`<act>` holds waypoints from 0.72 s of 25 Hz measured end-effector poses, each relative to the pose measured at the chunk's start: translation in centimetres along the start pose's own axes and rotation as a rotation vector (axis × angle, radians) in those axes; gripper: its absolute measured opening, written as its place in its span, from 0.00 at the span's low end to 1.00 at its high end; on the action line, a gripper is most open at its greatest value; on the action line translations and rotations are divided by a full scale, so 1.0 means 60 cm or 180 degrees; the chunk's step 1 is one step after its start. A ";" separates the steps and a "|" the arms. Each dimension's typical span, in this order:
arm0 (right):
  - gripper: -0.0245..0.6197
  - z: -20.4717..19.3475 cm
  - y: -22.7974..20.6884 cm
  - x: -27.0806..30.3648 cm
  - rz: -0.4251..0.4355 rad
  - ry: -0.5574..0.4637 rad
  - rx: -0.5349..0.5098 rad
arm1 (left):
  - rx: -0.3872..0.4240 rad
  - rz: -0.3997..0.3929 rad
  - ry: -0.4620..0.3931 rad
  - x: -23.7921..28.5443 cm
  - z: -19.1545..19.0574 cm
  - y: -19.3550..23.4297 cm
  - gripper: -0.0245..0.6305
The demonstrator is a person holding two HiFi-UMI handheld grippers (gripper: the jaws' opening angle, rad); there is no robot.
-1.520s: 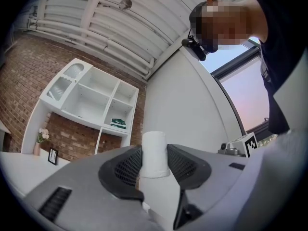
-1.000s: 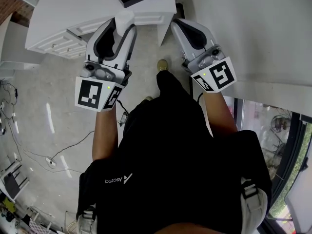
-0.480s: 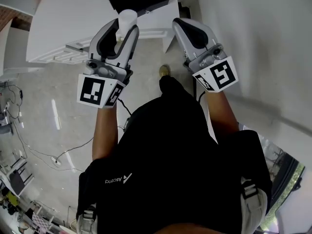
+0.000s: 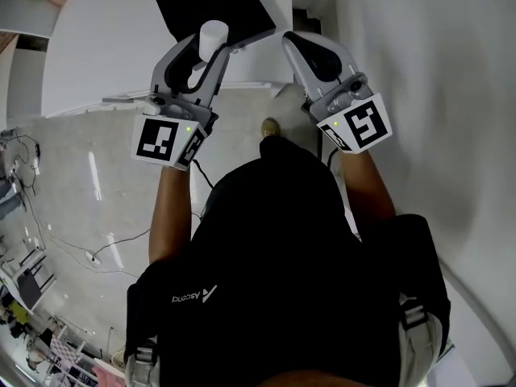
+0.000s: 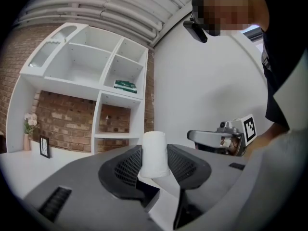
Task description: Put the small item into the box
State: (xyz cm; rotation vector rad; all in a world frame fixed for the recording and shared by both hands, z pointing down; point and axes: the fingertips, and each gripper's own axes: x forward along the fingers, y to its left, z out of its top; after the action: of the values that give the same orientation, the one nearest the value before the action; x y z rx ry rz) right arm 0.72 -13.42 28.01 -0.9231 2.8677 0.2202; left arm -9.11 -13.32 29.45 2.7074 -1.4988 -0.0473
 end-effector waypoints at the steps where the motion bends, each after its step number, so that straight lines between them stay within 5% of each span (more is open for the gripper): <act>1: 0.04 -0.005 -0.014 0.006 0.0021 0.0006 -0.0004 | 0.0014 0.0020 0.0083 0.016 -0.012 0.007 0.29; 18: 0.04 -0.057 -0.126 0.053 0.0101 0.0159 0.0070 | 0.0084 0.0009 0.1637 0.181 -0.227 0.085 0.29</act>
State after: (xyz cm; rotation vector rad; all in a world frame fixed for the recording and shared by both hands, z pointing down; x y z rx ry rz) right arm 2.35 -21.92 30.10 -0.8921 2.9261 0.1708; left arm -6.96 -24.87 43.29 2.4614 -1.3440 0.6203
